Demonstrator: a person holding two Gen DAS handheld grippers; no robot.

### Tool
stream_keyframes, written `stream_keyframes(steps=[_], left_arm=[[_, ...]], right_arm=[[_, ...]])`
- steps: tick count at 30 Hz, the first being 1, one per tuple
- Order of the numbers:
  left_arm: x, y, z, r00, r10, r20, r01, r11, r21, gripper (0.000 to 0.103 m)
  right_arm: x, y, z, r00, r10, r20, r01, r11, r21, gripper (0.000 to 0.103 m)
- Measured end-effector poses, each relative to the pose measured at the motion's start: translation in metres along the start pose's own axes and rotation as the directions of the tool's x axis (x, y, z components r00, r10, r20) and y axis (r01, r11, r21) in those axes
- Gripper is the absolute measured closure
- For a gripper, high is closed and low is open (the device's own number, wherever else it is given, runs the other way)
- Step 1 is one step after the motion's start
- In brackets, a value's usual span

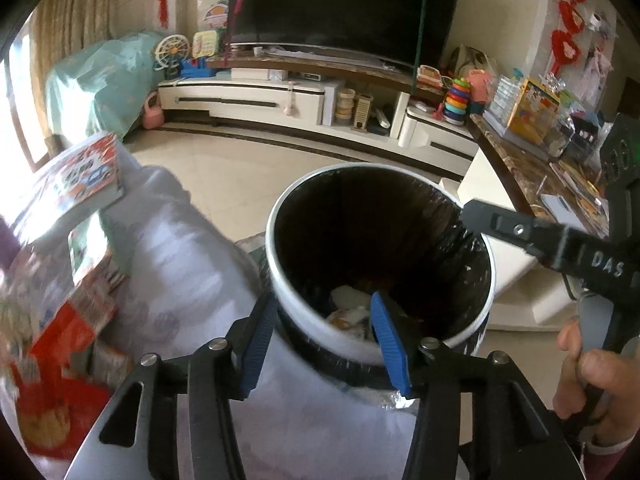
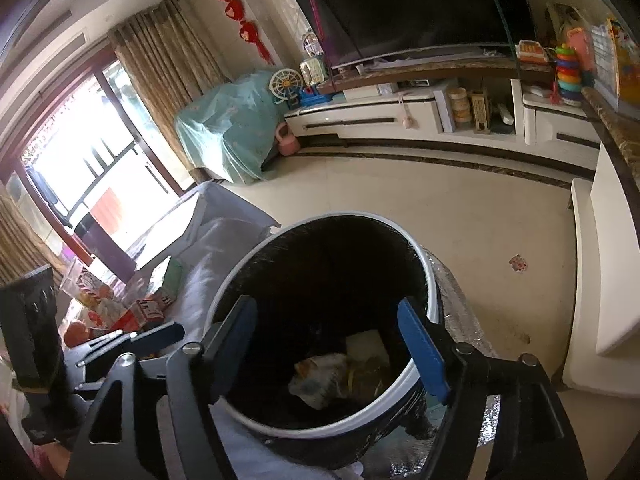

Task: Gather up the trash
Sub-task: 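Move both open tools back over the table toward the white bowl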

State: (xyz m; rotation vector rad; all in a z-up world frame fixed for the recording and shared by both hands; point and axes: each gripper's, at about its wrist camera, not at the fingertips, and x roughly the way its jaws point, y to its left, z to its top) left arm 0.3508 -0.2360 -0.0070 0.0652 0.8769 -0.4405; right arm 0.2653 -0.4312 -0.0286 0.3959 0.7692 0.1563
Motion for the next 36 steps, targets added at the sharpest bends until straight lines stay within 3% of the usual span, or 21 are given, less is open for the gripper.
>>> stream_keyframes(steps=[3, 5, 14, 22, 36], left_arm=[[-0.012, 0.004, -0.019, 1.0, 0.01, 0.011, -0.01, 0.999, -0.031, 0.048], [-0.021, 0.008, -0.035, 1.0, 0.016, 0.014, -0.015, 0.998, -0.058, 0.048], [-0.069, 0.034, -0.1, 0.998, 0.041, 0.041, -0.032, 0.979, -0.201, 0.048], [-0.108, 0.054, -0.148, 0.995, 0.092, 0.039, -0.079, 0.965, -0.25, 0.048], [-0.162, 0.104, -0.2, 0.981, 0.191, 0.018, -0.168, 0.9, -0.401, 0.048]], right_arm=[[-0.006, 0.007, -0.005, 1.0, 0.017, 0.016, -0.017, 1.0, -0.004, 0.013], [-0.011, 0.015, -0.011, 0.999, 0.036, 0.023, -0.035, 0.999, -0.013, 0.012], [-0.017, 0.056, -0.046, 0.996, 0.086, 0.021, -0.084, 0.994, -0.064, 0.011], [-0.012, 0.086, -0.072, 0.99, 0.141, -0.017, -0.142, 0.986, -0.091, 0.011], [0.013, 0.135, -0.11, 0.975, 0.19, -0.114, -0.205, 0.969, -0.135, 0.011]])
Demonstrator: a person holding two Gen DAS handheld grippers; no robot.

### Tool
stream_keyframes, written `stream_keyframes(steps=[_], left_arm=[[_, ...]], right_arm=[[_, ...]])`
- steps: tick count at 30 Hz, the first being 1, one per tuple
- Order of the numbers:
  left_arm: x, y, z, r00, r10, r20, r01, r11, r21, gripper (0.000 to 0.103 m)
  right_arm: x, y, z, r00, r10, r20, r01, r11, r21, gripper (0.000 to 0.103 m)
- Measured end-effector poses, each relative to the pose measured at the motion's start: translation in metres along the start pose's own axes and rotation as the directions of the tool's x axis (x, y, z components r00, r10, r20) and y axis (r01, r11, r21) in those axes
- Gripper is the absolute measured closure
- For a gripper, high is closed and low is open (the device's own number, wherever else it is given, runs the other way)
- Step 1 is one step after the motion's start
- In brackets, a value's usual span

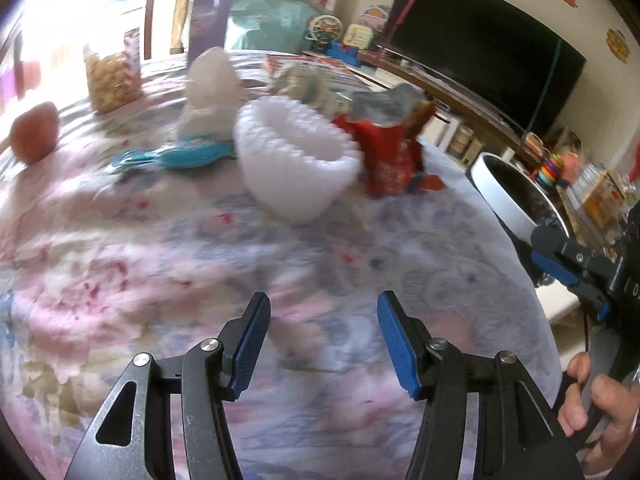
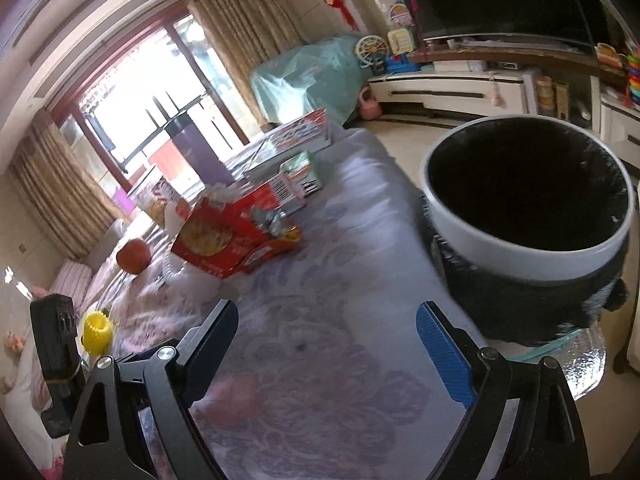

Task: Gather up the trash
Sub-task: 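Move both open tools back over the table toward the white bowl, then grasp the white plastic bowl with the left tool while the right tool grasps the red wrapper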

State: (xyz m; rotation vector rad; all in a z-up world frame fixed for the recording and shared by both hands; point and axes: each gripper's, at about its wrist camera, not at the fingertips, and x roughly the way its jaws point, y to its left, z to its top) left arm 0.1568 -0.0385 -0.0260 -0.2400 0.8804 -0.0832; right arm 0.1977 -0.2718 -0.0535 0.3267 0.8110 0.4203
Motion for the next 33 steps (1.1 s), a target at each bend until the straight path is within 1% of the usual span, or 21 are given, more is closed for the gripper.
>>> stream_keyframes(steps=[8, 13, 15, 18, 20, 23, 24, 26, 27, 29, 33], left_arm=[[-0.011, 0.01, 0.006, 1.0, -0.001, 0.022, 0.001, 0.999, -0.037, 0.046], [0.007, 0.01, 0.024, 0.999, -0.026, 0.028, 0.027, 0.999, -0.047, 0.044], [0.014, 0.009, 0.033, 0.999, -0.035, 0.035, 0.036, 0.999, -0.038, 0.043], [0.025, 0.009, 0.042, 0.998, -0.028, 0.048, 0.029, 0.999, -0.023, 0.043], [0.033, 0.012, 0.047, 0.999, -0.025, 0.047, 0.026, 0.999, -0.036, 0.043], [0.045, 0.019, 0.055, 0.998, -0.022, 0.058, 0.025, 0.998, -0.052, 0.046], [0.046, 0.02, 0.056, 0.997, -0.025, 0.067, 0.029, 0.998, -0.05, 0.06], [0.05, 0.023, 0.059, 0.997, -0.042, 0.064, 0.045, 0.998, -0.045, 0.083], [0.051, 0.026, 0.06, 0.997, -0.051, 0.065, 0.054, 0.997, -0.049, 0.089], [0.051, 0.031, 0.057, 0.996, -0.052, 0.067, 0.055, 0.997, -0.048, 0.1], [0.043, 0.043, 0.05, 0.997, -0.042, 0.072, 0.045, 0.998, -0.046, 0.103]], right_arm=[[0.012, 0.011, 0.0, 1.0, 0.004, -0.011, -0.005, 1.0, -0.017, 0.011], [0.017, 0.014, 0.001, 1.0, 0.01, -0.011, -0.01, 1.0, -0.017, 0.011], [0.019, 0.014, 0.001, 1.0, 0.012, -0.014, -0.013, 1.0, -0.015, 0.011], [0.021, 0.015, 0.001, 1.0, 0.015, -0.018, -0.015, 1.0, -0.014, 0.011], [0.023, 0.017, 0.002, 1.0, 0.019, -0.02, -0.019, 1.0, -0.016, 0.011], [0.027, 0.02, 0.002, 0.999, 0.024, -0.024, -0.025, 0.999, -0.022, 0.011], [0.028, 0.022, 0.003, 0.999, 0.027, -0.026, -0.028, 0.999, -0.025, 0.011], [0.03, 0.025, 0.004, 0.999, 0.036, -0.028, -0.037, 0.999, -0.033, 0.011], [0.032, 0.027, 0.005, 0.999, 0.042, -0.029, -0.043, 0.998, -0.037, 0.011], [0.036, 0.034, 0.007, 0.998, 0.055, -0.028, -0.056, 0.997, -0.052, 0.012], [0.046, 0.054, 0.015, 0.997, 0.076, -0.022, -0.078, 0.991, -0.109, 0.012]])
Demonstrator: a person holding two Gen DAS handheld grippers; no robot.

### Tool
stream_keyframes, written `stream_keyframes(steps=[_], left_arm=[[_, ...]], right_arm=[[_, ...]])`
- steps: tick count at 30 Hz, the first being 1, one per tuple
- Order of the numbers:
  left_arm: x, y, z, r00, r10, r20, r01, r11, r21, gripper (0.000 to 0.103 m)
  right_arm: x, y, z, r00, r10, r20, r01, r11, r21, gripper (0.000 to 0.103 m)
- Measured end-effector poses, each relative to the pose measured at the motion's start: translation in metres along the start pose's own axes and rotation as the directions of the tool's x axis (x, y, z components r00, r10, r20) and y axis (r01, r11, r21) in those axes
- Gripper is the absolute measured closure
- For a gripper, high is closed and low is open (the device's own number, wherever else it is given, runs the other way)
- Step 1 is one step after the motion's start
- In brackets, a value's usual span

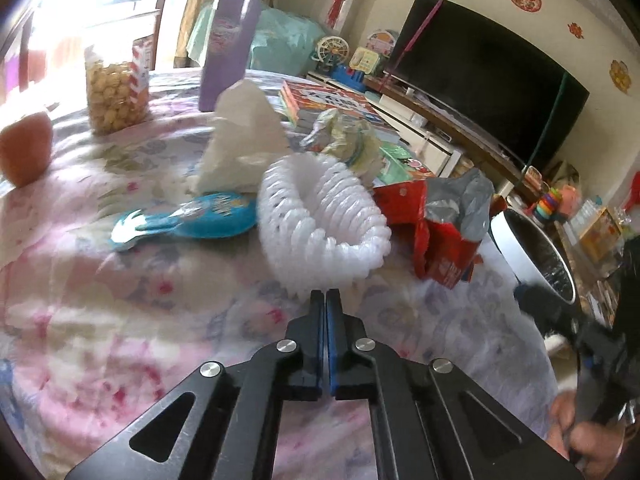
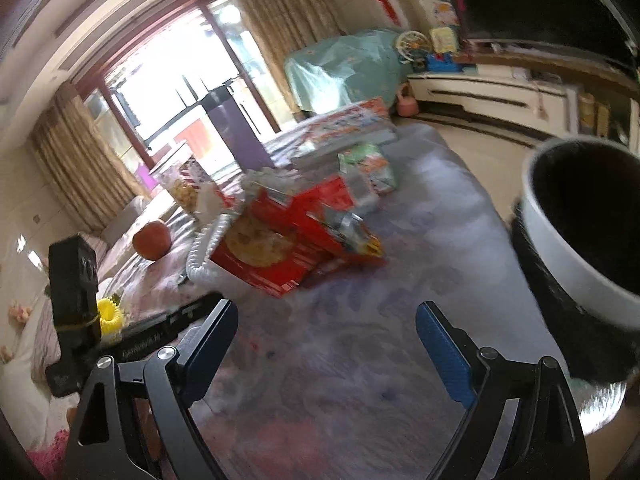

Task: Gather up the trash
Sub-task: 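Grasp the white plastic bowl with the left tool while the right tool grasps the red wrapper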

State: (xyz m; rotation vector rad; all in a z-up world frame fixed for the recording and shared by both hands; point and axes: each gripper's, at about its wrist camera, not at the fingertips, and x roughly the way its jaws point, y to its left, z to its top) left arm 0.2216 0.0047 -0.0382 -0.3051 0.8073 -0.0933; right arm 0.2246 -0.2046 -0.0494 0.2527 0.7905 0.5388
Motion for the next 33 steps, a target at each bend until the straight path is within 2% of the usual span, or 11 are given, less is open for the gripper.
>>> stream_keyframes(steps=[6, 10, 13, 14, 15, 19, 21, 24, 28, 30, 33], left_arm=[[-0.02, 0.019, -0.013, 1.0, 0.015, -0.003, -0.015, 0.999, -0.029, 0.103], [-0.024, 0.026, -0.015, 1.0, 0.013, -0.014, -0.014, 0.999, -0.041, 0.103], [-0.023, 0.022, -0.014, 0.999, 0.001, -0.036, -0.002, 0.999, -0.036, 0.099], [-0.022, 0.02, -0.012, 0.999, -0.002, -0.038, 0.001, 1.0, -0.03, 0.093], [-0.02, 0.019, -0.01, 0.999, -0.003, -0.037, 0.002, 1.0, -0.022, 0.087], [-0.015, 0.005, -0.003, 1.0, 0.014, -0.023, -0.013, 1.0, 0.024, 0.073], [-0.012, 0.0, -0.001, 1.0, 0.026, -0.018, -0.025, 0.999, 0.03, 0.045], [-0.005, -0.009, 0.006, 0.999, 0.042, 0.001, -0.042, 0.998, 0.037, 0.038], [0.01, -0.017, 0.012, 0.997, 0.073, 0.019, -0.074, 0.996, 0.045, 0.042], [0.018, -0.017, 0.014, 0.998, 0.058, 0.006, -0.058, 0.997, 0.047, 0.077], [0.018, -0.017, 0.013, 0.998, 0.054, 0.009, -0.055, 0.998, 0.042, 0.082]], right_arm=[[0.017, 0.025, 0.019, 0.999, 0.008, 0.038, -0.003, 0.993, -0.118, 0.012], [0.039, 0.033, 0.026, 1.0, 0.002, 0.008, 0.0, 0.986, -0.169, 0.012], [0.051, 0.034, 0.025, 1.0, -0.014, -0.016, 0.011, 0.983, -0.181, 0.029], [0.052, 0.033, 0.024, 0.999, -0.026, -0.022, 0.021, 0.983, -0.182, 0.044], [0.052, 0.032, 0.023, 0.999, -0.032, -0.027, 0.026, 0.984, -0.176, 0.051], [0.041, 0.022, 0.021, 1.0, -0.005, -0.018, 0.002, 0.991, -0.135, 0.054], [0.033, 0.018, 0.021, 1.0, 0.006, -0.011, -0.007, 0.994, -0.111, 0.055], [0.016, 0.01, 0.019, 1.0, 0.028, 0.012, -0.027, 0.997, -0.068, 0.056], [-0.003, 0.001, 0.017, 0.998, 0.046, 0.04, -0.045, 0.999, -0.019, 0.056], [-0.013, -0.004, 0.013, 0.998, 0.041, 0.052, -0.041, 0.999, -0.001, 0.056], [-0.021, -0.011, 0.007, 0.997, 0.051, 0.052, -0.053, 0.998, 0.035, 0.056]])
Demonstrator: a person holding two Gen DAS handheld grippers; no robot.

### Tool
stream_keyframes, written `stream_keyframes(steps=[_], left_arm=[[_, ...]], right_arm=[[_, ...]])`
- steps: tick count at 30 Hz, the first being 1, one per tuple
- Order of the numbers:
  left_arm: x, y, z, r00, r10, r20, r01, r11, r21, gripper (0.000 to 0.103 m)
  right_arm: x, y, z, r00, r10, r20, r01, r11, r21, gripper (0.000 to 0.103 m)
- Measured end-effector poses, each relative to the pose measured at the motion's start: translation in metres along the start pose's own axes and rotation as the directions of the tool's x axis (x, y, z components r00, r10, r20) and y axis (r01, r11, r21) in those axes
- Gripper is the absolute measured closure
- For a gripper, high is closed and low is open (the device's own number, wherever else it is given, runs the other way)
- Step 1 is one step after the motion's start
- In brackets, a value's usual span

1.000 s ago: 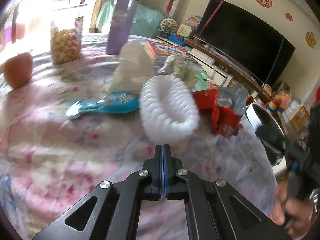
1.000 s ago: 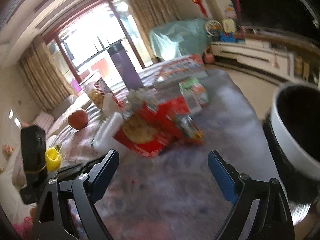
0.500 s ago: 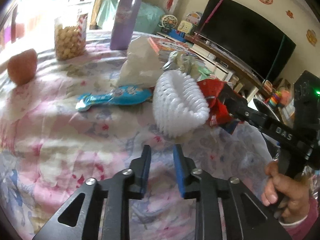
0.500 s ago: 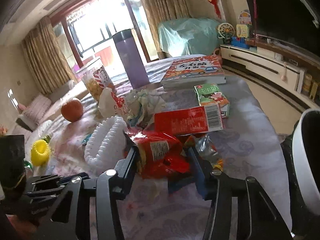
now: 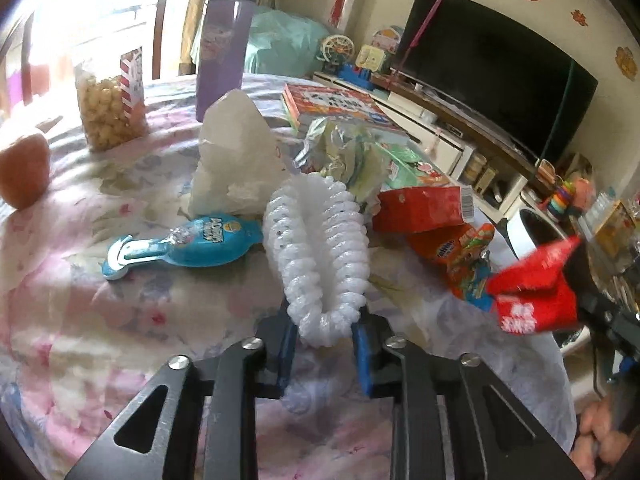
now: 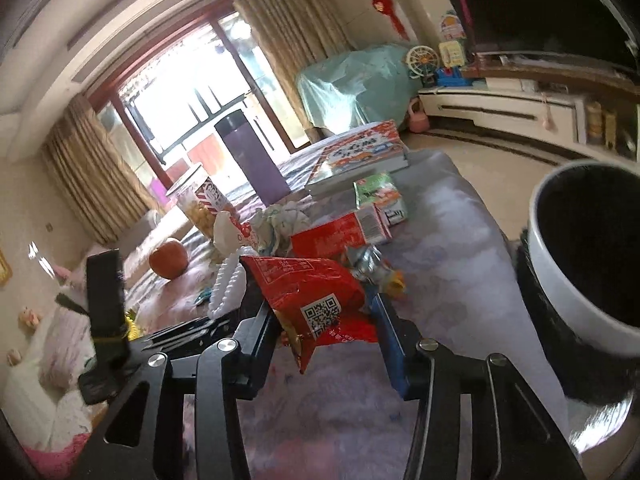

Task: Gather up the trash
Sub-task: 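Grasp the white plastic bowl with the left tool while the right tool grasps the red wrapper, then carry the white bowl and red wrapper over the bin with both tools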

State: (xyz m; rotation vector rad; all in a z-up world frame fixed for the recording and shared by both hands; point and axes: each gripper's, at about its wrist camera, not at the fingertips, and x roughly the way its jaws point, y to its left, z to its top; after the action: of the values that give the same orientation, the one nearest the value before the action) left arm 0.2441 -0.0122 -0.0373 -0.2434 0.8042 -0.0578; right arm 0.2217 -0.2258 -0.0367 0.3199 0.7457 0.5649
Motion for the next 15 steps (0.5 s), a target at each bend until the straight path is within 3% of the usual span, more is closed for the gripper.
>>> stream_keyframes(steps=[7, 15], left_arm=[[-0.019, -0.001, -0.011, 0.999, -0.03, 0.012, 0.03, 0.999, 0.022, 0.083], [-0.038, -0.022, -0.026, 0.993, -0.116, -0.013, 0.117, 0.991, 0.061, 0.083]], right_arm=[[-0.014, -0.012, -0.015, 1.0, 0.005, -0.002, -0.005, 0.999, 0.047, 0.056], [-0.034, -0.03, -0.021, 0.999, -0.036, 0.027, 0.034, 0.995, 0.09, 0.056]])
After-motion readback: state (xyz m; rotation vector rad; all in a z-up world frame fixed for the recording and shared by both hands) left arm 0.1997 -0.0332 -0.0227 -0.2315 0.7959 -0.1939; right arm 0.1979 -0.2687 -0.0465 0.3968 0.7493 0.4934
